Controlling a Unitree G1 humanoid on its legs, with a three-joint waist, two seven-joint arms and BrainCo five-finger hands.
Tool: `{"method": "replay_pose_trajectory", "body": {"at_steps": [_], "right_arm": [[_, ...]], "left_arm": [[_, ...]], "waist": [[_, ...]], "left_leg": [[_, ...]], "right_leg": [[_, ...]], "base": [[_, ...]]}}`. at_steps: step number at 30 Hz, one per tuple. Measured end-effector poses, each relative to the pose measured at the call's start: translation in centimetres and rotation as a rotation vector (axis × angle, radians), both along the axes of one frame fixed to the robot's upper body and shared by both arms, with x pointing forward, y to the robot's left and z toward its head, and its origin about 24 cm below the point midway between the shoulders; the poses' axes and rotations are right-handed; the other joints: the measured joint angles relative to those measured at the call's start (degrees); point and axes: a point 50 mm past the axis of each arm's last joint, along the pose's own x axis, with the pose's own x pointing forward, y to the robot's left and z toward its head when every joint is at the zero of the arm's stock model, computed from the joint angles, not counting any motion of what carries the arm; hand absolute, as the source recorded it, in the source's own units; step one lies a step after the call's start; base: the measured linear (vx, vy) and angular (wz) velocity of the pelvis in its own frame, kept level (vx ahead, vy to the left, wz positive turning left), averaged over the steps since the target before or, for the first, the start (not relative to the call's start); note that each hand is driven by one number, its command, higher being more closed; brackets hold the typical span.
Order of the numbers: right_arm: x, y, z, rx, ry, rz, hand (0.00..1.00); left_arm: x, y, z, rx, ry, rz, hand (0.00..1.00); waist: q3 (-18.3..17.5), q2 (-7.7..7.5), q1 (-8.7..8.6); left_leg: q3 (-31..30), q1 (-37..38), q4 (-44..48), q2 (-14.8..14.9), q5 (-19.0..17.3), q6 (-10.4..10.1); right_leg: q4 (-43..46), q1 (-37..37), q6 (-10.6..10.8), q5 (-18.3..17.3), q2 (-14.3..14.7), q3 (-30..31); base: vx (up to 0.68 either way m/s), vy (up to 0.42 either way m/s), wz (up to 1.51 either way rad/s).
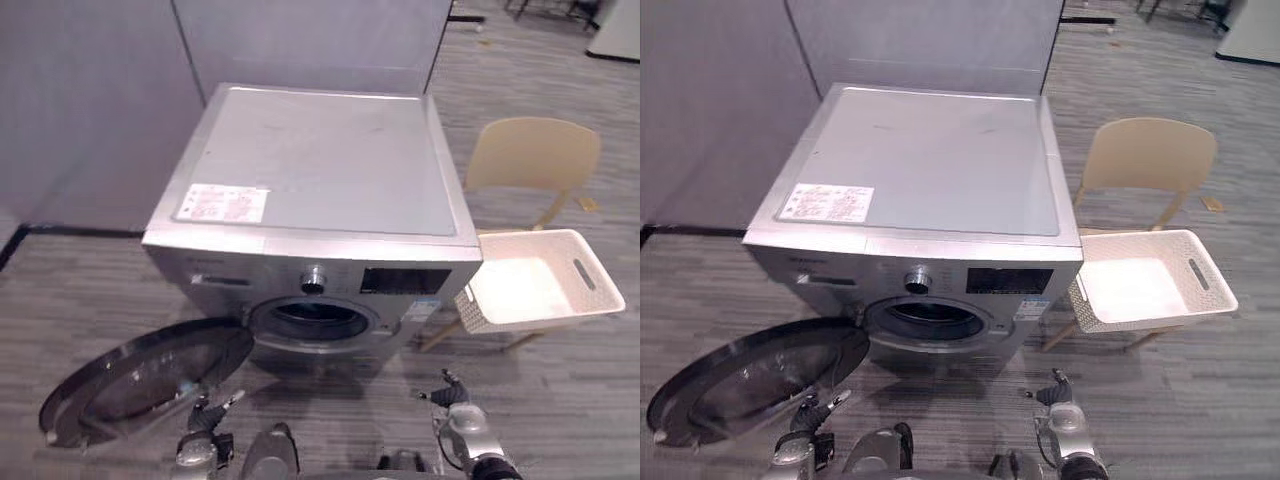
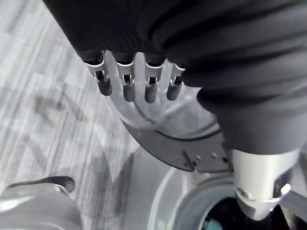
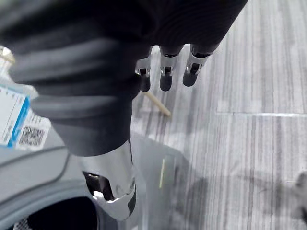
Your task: Pick up the laundry basket with both hands and put the clothes into the washing machine.
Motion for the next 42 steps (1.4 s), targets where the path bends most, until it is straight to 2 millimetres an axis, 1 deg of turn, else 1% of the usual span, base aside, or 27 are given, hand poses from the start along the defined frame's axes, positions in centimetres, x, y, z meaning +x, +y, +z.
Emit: {"method": "replay_pose_trajectory", "body": {"at_steps": [1,3,4,5,6,7,8,10,11,12,13,14,15,16,17,18,22,23,26,27,29,30,31,33,38,39,42], "right_arm": [[0.5,-0.9,0.4,-0.021,-0.016,-0.005,0.0],[-0.7,-0.6,-0.5,-0.003,0.038,-0.019,0.0],[-1.4,-0.3,-0.9,0.009,0.056,-0.026,0.0],[-1.8,-0.5,-1.1,0.012,0.059,-0.038,0.0],[-1.9,-0.4,-1.1,0.021,0.056,-0.049,0.0],[-2.2,-0.8,-1.1,0.026,0.052,-0.079,0.0],[-2.7,-1.1,-1.3,0.025,0.059,-0.096,0.0],[-3.8,-2.1,-1.6,0.015,0.087,-0.135,0.0],[-4.4,-2.4,-1.9,0.016,0.107,-0.151,0.0],[-4.6,-2.5,-2.1,0.01,0.119,-0.158,0.0],[-4.8,-2.7,-2.1,0.012,0.123,-0.18,0.0],[-5.4,-2.2,-2.6,0.034,0.14,-0.195,0.0],[-5.8,-2.1,-2.7,0.04,0.149,-0.203,0.0],[-6.6,-2.3,-3.0,0.039,0.164,-0.215,0.0],[-6.7,-2.3,-3.0,0.04,0.167,-0.219,0.0],[-7.0,-2.4,-3.1,0.044,0.174,-0.231,0.0],[-7.3,-2.4,-3.3,0.049,0.188,-0.24,0.0],[-7.2,-2.4,-3.3,0.049,0.187,-0.24,0.0],[-6.9,-2.4,-3.2,0.05,0.179,-0.237,0.0],[-6.8,-2.4,-3.2,0.051,0.178,-0.236,0.0],[-6.6,-2.4,-3.1,0.052,0.172,-0.233,0.0],[-6.5,-2.4,-3.1,0.052,0.17,-0.232,0.0],[-6.3,-2.3,-3.0,0.052,0.163,-0.229,0.0],[-6.1,-2.2,-2.9,0.055,0.153,-0.224,0.0],[-5.6,-1.2,-2.7,0.063,0.128,-0.183,0.0],[-5.2,-0.3,-2.5,0.071,0.112,-0.15,0.0],[-4.6,0.5,-2.2,0.079,0.078,-0.119,0.0]], "left_arm": [[0.9,-1.5,0.0,-0.032,-0.014,-0.026,0.0],[1.0,-1.9,0.0,-0.033,-0.015,-0.051,0.0],[1.1,-1.5,0.1,-0.02,-0.017,-0.059,0.0],[1.5,-1.6,0.3,-0.014,-0.031,-0.078,0.0],[1.8,-1.6,0.5,-0.014,-0.043,-0.081,0.0],[2.0,-1.7,0.5,-0.015,-0.05,-0.087,0.0],[2.6,-1.8,0.8,-0.016,-0.066,-0.101,0.0],[3.7,-2.3,1.2,-0.01,-0.092,-0.147,0.0],[4.1,-2.5,1.6,-0.001,-0.113,-0.172,0.0],[4.5,-2.6,1.9,0.008,-0.132,-0.188,0.0],[5.2,-2.3,2.5,0.027,-0.162,-0.203,0.0],[6.4,-1.6,3.5,0.071,-0.201,-0.234,0.0],[7.0,-1.3,4.1,0.095,-0.226,-0.252,0.0],[8.7,-0.8,6.0,0.148,-0.311,-0.274,0.0],[9.0,-0.7,6.3,0.157,-0.329,-0.276,0.0],[10.3,-0.1,8.3,0.205,-0.41,-0.281,0.0],[13.5,2.3,13.4,0.328,-0.617,-0.231,0.0],[13.8,2.7,14.1,0.338,-0.645,-0.209,0.0],[15.0,6.3,17.9,0.41,-0.763,-0.085,0.0],[15.2,7.0,18.7,0.431,-0.783,-0.064,0.0],[16.0,9.8,22.4,0.551,-0.857,-0.01,0.0],[16.2,10.4,23.3,0.582,-0.871,-0.001,0.0],[16.6,11.7,24.8,0.627,-0.886,0.021,0.0],[17.4,13.2,27.3,0.685,-0.91,0.057,0.0],[18.4,14.9,28.0,0.715,-0.822,0.062,0.0],[18.9,15.4,28.7,0.75,-0.779,0.035,0.0],[20.4,15.3,30.2,0.812,-0.718,-0.02,0.0]], "waist": [[2.12,3.1,-0.16],[2.76,3.46,-0.78],[2.99,2.2,-1.74],[3.67,0.9,-2.78],[3.69,1.04,-2.83],[4.04,0.24,-3.1],[4.05,0.06,-3.16],[4.05,-0.42,-3.45],[3.85,-0.1,-4.43],[3.39,0.6,-5.08],[3.24,0.45,-6.0],[2.69,-0.8,-6.27],[2.34,-1.39,-6.23],[2.2,-1.53,-6.7],[2.17,-1.47,-6.87],[1.64,-1.14,-7.66],[0.86,-1.1,-7.76],[0.78,-1.16,-7.8],[0.58,-1.74,-7.92],[0.56,-1.92,-7.99],[0.86,-2.75,-8.37],[0.86,-3.04,-8.33],[0.74,-3.58,-7.85],[0.77,-5.05,-7.84],[1.38,-6.9,-7.62],[1.73,-8.13,-7.56],[2.36,-9.76,-7.38]], "left_leg": [[-2.91,-1.29,-0.49,0.22,1.99,-1.4],[-5.4,0.07,-5.18,-0.42,6.48,-2.69],[-6.71,1.42,-9.74,-1.61,10.47,-4.97],[-7.8,1.49,-10.28,-1.69,11.34,-6.09],[-7.75,1.36,-8.26,-1.67,10.3,-4.57],[-8.19,1.06,-3.89,-2.05,7.2,-1.84],[-8.39,1.05,0.55,-2.02,4.02,-0.87],[-9.25,2.5,4.71,-1.77,-0.33,-0.82],[-9.22,5.17,4.15,-1.22,-2.71,-1.44],[-9.56,7.92,-1.21,-1.44,-3.92,-2.96],[-10.44,9.59,-7.05,-2.71,-3.85,-2.74],[-10.4,10.46,-11.21,-4.96,-1.53,-2.39],[-10.46,10.72,-12.67,-6.07,-0.66,-2.16],[-11.39,11.46,-14.23,-8.28,0.54,-0.94],[-11.57,11.56,-14.41,-8.63,0.64,-0.84],[-12.11,11.75,-15.2,-10.02,1.16,-0.04],[-11.87,12.46,-18.01,-11.75,2.68,1.06],[-11.86,12.49,-18.36,-11.86,2.9,1.09],[-10.56,12.48,-19.02,-12.06,3.46,1.42],[-10.41,12.46,-19.09,-12.01,3.46,1.42],[-10.17,12.15,-19.3,-11.65,3.45,1.42],[-9.99,11.93,-19.38,-11.55,3.45,1.42],[-9.3,10.77,-19.33,-11.11,3.45,1.42],[-8.98,7.42,-18.1,-10.75,3.45,1.41],[-7.72,4.33,-15.16,-8.04,2.67,0.61],[-7.34,2.81,-13.06,-6.74,1.86,0.49],[-6.9,-0.98,-8.0,-3.85,-0.22,-0.13]], "right_leg": [[-3.45,1.17,-2.7,2.88,1.96,-1.4],[-4.84,2.01,-3.57,4.51,2.26,-3.28],[-5.15,1.95,-4.18,4.91,1.46,-5.05],[-5.31,1.41,-5.14,5.47,1.05,-6.51],[-5.26,1.41,-5.61,5.76,0.85,-6.76],[-5.2,0.78,-6.43,6.33,-0.03,-7.28],[-5.28,0.07,-6.38,7.2,-0.94,-7.54],[-6.23,-0.62,-5.55,8.75,-2.29,-8.1],[-7.94,-0.37,-5.06,9.99,-2.72,-8.53],[-9.45,-0.29,-4.12,11.16,-2.65,-8.93],[-11.23,-0.22,-3.29,12.39,-2.79,-9.15],[-14.42,0.68,-1.65,14.36,-4.01,-9.84],[-15.79,0.95,-1.42,15.66,-4.5,-10.35],[-17.62,2.3,-0.81,17.38,-6.01,-10.82],[-17.82,2.57,-0.64,17.73,-6.28,-10.87],[-18.88,3.31,-0.15,18.46,-7.27,-10.89],[-21.98,3.73,0.53,20.72,-7.98,-10.63],[-22.39,3.73,0.54,21.08,-7.97,-10.5],[-24.11,3.43,0.3,22.34,-7.48,-9.32],[-24.5,3.41,0.12,22.58,-7.32,-9.17],[-25.36,3.11,-0.43,23.06,-6.72,-8.9],[-25.59,2.81,-0.6,23.23,-6.57,-8.72],[-25.57,1.19,-1.42,23.85,-6.16,-7.63],[-25.49,-1.85,-1.33,24.64,-6.05,-5.91],[-25.09,-4.79,-2.46,27.86,-4.21,-3.43],[-24.89,-5.86,-2.0,29.03,-3.24,-2.57],[-24.41,-8.07,-2.54,30.79,-1.1,-1.1]], "base": [[-0.3,-0.097,0.37],[-0.25,-0.075,0.5],[-0.24,-0.07,0.6],[-0.25,-0.072,0.56],[-0.23,-0.011,0.32],[-0.2,0.061,0.18],[-0.23,0.114,0.21],[-0.21,0.196,0.31],[-0.13,0.221,0.35],[-0.12,0.265,0.28],[-0.1,0.251,0.32],[-0.08,0.237,0.29],[-0.04,0.191,0.49],[-0.01,0.16,0.38],[-0.03,0.244,0.5],[-0.01,0.201,0.25],[0.01,0.099,0.01],[0.05,0.019,-0.05],[0.05,-0.002,-0.17],[0.04,-0.01,-0.17],[0.04,-0.036,-0.11],[0.0,-0.036,-0.19],[-0.04,-0.007,-0.24],[-0.04,0.001,-0.13],[-0.04,-0.002,-0.17],[-0.06,-0.007,-0.29],[-0.09,-0.031,-0.27]]}}
